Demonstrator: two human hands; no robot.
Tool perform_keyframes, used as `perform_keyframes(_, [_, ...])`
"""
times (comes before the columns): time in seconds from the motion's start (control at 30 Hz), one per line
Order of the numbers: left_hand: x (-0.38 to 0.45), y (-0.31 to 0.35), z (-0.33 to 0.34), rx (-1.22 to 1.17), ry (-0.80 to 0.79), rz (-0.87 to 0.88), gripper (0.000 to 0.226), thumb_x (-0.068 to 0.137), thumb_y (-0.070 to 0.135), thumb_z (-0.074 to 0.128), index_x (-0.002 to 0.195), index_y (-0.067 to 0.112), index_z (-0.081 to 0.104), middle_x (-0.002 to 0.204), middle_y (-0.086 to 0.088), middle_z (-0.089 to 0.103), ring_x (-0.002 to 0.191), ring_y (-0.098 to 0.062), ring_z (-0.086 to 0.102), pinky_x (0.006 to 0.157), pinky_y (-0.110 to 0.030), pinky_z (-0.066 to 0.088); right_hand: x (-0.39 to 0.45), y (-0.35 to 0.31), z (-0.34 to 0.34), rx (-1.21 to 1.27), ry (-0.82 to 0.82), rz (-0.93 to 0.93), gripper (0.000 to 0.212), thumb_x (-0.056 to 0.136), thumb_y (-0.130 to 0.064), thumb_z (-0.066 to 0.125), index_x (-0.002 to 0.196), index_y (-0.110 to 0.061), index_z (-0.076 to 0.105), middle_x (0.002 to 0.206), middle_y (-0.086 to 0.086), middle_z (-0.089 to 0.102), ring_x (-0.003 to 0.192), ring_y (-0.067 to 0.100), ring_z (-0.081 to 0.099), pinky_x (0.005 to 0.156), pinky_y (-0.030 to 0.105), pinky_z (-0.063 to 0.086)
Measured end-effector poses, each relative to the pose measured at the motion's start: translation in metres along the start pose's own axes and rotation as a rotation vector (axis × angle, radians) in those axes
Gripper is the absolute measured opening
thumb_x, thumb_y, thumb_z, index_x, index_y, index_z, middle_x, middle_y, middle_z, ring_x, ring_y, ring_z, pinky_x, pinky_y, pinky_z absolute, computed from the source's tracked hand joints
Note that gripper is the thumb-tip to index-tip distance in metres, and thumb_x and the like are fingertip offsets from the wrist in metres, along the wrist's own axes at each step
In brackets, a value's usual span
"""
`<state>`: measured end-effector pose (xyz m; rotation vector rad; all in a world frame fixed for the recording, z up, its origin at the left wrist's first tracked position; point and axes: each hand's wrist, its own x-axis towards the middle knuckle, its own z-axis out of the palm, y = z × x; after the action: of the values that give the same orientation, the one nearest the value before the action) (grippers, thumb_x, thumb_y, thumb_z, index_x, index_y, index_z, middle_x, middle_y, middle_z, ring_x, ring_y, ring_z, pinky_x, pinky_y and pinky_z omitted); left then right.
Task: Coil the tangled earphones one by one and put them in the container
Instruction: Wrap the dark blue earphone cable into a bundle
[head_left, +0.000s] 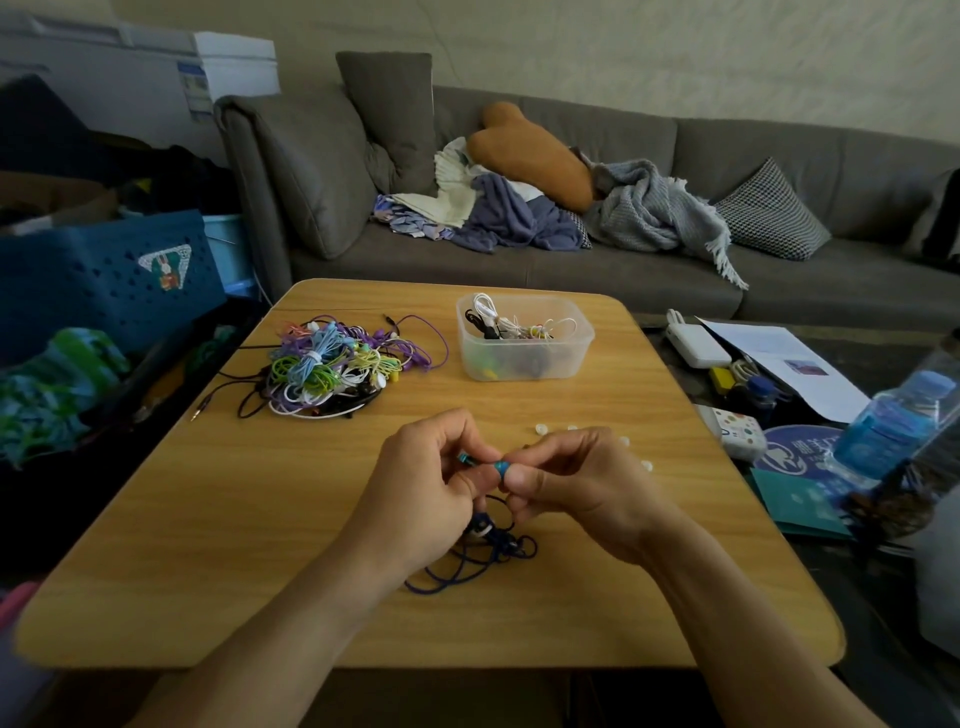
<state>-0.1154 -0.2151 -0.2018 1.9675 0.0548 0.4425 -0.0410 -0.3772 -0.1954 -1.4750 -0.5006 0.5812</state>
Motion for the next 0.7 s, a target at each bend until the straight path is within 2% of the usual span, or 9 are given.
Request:
perform_keyframes(0.07, [0.000,0.001,0.001,0.108,0.047,0.049,0.030,0.083,0.003,0.073,0.069,0.026,0.057,0.061,0.003,0.063,0.056,-0.011,0.063,0.054,-0.035,0.054,0.000,0.001,0.002,-0.038,0.045,-0.037,0.019,0.067,-0.009,0.078,0.082,0.003,0.074,0.070,0.020,0.071,0.059,0.024,0.068,0.060,0.031,0.058])
perform_keyframes(0.13, [0.000,0.007,0.001,0.230,0.084,0.170,0.030,0.081,-0.002,0.072,0.069,0.021,0.056,0.060,0.010,0.057,0.058,-0.005,0.058,0.048,-0.020,0.044,0.001,0.002,0.005,-0.021,0.073,-0.018,0.020,0.069,-0.010,0.077,0.084,0.002,0.075,0.069,0.017,0.071,0.060,0.023,0.067,0.061,0.029,0.057])
perform_keyframes(0.2, [0.003,0.013,0.002,0.315,0.080,0.298,0.035,0.073,-0.017,0.068,0.070,0.015,0.056,0.065,0.015,0.051,0.063,0.004,0.053,0.052,-0.005,0.037,0.002,0.003,0.009,0.191,0.031,0.097,0.023,0.075,-0.010,0.072,0.093,0.004,0.074,0.071,0.013,0.068,0.060,0.017,0.064,0.061,0.024,0.056])
perform_keyframes(0.27, [0.007,0.014,0.003,0.333,0.074,0.356,0.038,0.067,-0.026,0.063,0.070,0.012,0.057,0.069,0.009,0.051,0.068,0.006,0.053,0.057,0.001,0.036,0.002,0.004,0.013,0.412,-0.004,0.195,0.026,0.079,-0.010,0.066,0.100,0.004,0.072,0.072,0.009,0.064,0.058,0.011,0.061,0.060,0.020,0.056])
perform_keyframes(0.37, [0.009,0.009,0.001,0.305,0.117,0.332,0.033,0.071,-0.019,0.068,0.070,0.012,0.059,0.067,0.008,0.056,0.063,0.001,0.056,0.053,-0.006,0.040,0.003,0.005,0.016,0.388,0.014,0.169,0.029,0.079,-0.013,0.066,0.103,0.003,0.072,0.069,0.005,0.067,0.059,0.009,0.060,0.061,0.019,0.055])
perform_keyframes(0.43, [0.007,0.005,-0.001,0.209,0.137,0.215,0.025,0.078,-0.005,0.074,0.071,0.014,0.061,0.064,0.005,0.063,0.059,-0.007,0.062,0.053,-0.027,0.050,0.004,0.006,0.020,0.291,0.066,0.088,0.029,0.078,-0.016,0.068,0.100,0.002,0.074,0.072,0.007,0.068,0.062,0.010,0.059,0.063,0.022,0.055])
perform_keyframes(0.5, [0.005,0.003,-0.004,0.125,0.166,0.145,0.019,0.081,0.004,0.074,0.073,0.016,0.062,0.067,0.002,0.067,0.061,-0.014,0.065,0.057,-0.038,0.053,0.006,0.006,0.024,0.234,0.111,0.016,0.031,0.080,-0.022,0.068,0.099,0.002,0.075,0.076,0.010,0.069,0.067,0.014,0.061,0.067,0.025,0.054])
perform_keyframes(0.6, [0.008,0.002,-0.007,0.185,0.247,0.197,0.016,0.081,0.005,0.073,0.078,0.016,0.062,0.082,0.005,0.069,0.078,-0.015,0.066,0.068,-0.040,0.054,0.008,0.004,0.029,0.350,0.065,0.021,0.040,0.090,-0.029,0.059,0.108,0.003,0.072,0.091,0.016,0.068,0.077,0.016,0.062,0.076,0.030,0.055])
perform_keyframes(0.7, [0.007,0.002,-0.007,0.191,0.247,0.210,0.015,0.080,0.003,0.074,0.079,0.013,0.063,0.084,0.010,0.069,0.081,-0.010,0.065,0.070,-0.035,0.053,0.008,0.002,0.030,0.450,0.034,0.084,0.031,0.087,-0.018,0.061,0.109,-0.001,0.072,0.088,0.012,0.069,0.077,0.016,0.065,0.076,0.029,0.057])
